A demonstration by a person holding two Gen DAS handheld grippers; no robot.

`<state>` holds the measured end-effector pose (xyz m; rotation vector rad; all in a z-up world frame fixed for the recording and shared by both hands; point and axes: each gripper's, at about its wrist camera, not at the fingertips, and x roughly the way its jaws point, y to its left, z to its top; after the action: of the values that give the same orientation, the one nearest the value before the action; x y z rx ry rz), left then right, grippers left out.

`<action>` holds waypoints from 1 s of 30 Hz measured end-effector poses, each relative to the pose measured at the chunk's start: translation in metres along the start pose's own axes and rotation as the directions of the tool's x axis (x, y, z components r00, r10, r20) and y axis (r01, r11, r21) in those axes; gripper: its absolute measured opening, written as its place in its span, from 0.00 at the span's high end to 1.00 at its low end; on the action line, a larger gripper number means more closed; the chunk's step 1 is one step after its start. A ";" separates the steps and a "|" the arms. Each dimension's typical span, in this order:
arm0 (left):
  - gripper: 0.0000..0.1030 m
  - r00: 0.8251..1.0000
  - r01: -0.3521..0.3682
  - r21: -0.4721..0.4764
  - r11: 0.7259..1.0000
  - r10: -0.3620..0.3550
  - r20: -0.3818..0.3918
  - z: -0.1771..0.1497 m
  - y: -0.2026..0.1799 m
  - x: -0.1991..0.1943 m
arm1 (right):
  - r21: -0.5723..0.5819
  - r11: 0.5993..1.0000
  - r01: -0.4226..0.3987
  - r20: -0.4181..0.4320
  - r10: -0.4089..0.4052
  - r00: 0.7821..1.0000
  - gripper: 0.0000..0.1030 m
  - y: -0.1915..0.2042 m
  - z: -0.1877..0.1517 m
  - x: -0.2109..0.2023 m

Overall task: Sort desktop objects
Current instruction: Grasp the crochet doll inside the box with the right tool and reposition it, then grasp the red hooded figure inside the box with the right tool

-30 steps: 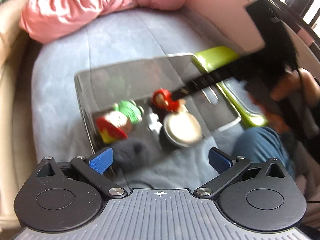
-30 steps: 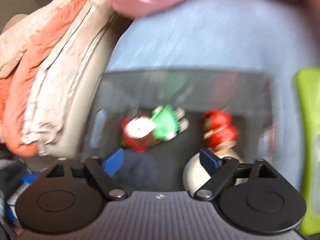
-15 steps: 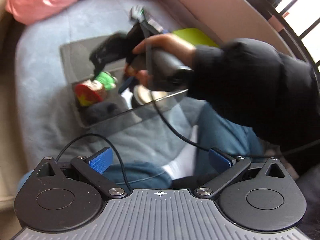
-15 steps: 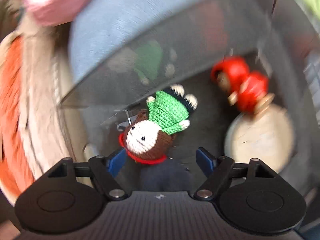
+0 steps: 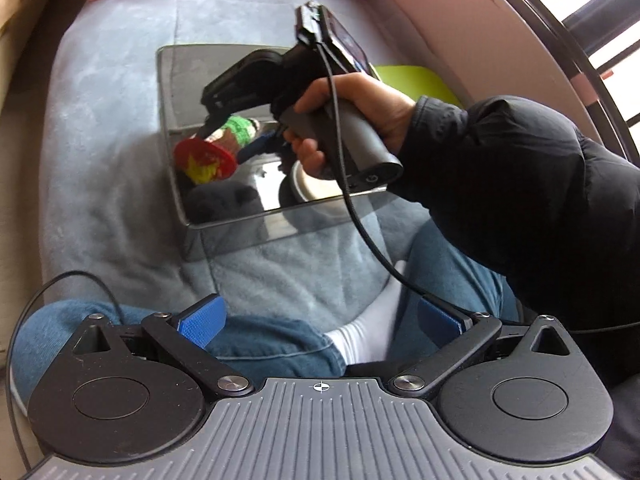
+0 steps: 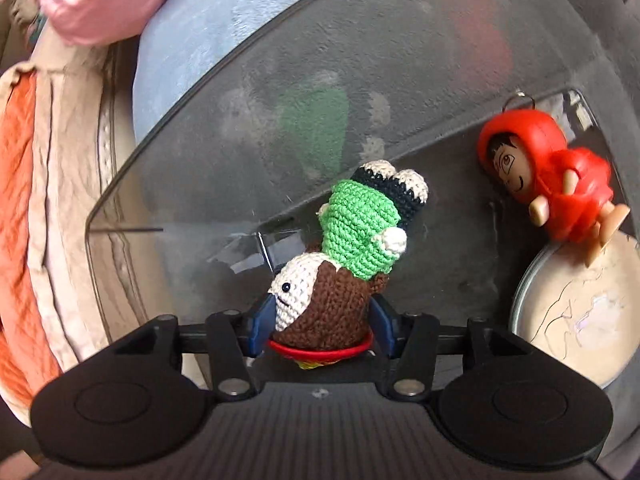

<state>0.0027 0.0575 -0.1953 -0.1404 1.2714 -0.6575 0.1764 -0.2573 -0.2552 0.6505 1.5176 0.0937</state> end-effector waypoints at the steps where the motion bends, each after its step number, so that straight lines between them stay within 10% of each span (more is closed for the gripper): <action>1: 0.00 1.000 0.000 0.003 1.000 0.001 -0.003 -0.001 -0.002 0.000 | -0.013 1.000 0.004 -0.006 -0.004 1.000 0.42 0.001 0.000 -0.001; 6: 0.00 1.000 -0.003 -0.004 1.000 0.003 0.001 -0.004 0.003 -0.002 | 0.018 0.996 -0.082 -0.117 0.084 0.990 0.30 -0.003 0.003 -0.028; 10: 0.00 1.000 0.018 -0.058 0.998 -0.018 0.012 0.001 0.014 0.000 | -0.338 0.935 0.108 -0.016 -0.121 0.993 0.21 0.025 -0.006 -0.088; 14: 0.00 0.999 0.033 -0.104 0.994 -0.031 0.017 0.006 0.021 0.002 | -0.655 0.571 0.495 0.308 -0.396 0.865 0.19 0.043 -0.036 -0.108; 17: 0.00 1.000 0.027 -0.102 0.994 -0.026 0.017 0.006 0.021 0.001 | -0.731 0.393 0.558 0.379 -0.446 0.811 0.30 0.039 -0.050 -0.086; 21: 0.00 1.000 -0.002 -0.088 0.996 0.003 0.009 -0.002 0.021 -0.004 | -0.747 0.355 0.562 0.344 -0.517 0.784 0.37 0.036 -0.049 -0.035; 24: 0.00 1.000 -0.020 -0.114 0.993 0.020 0.006 -0.005 0.028 -0.005 | -0.723 0.295 0.624 0.379 -0.586 0.716 0.45 0.030 -0.043 -0.012; 30: 0.00 1.000 -0.001 -0.147 0.989 -0.001 -0.011 -0.002 0.037 0.005 | -0.721 0.358 0.593 0.352 -0.547 0.760 0.58 0.020 -0.038 -0.019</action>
<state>0.0156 0.0855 -0.2164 -0.2585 1.3306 -0.5645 0.1462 -0.2369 -0.2269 -0.6586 1.3717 0.2117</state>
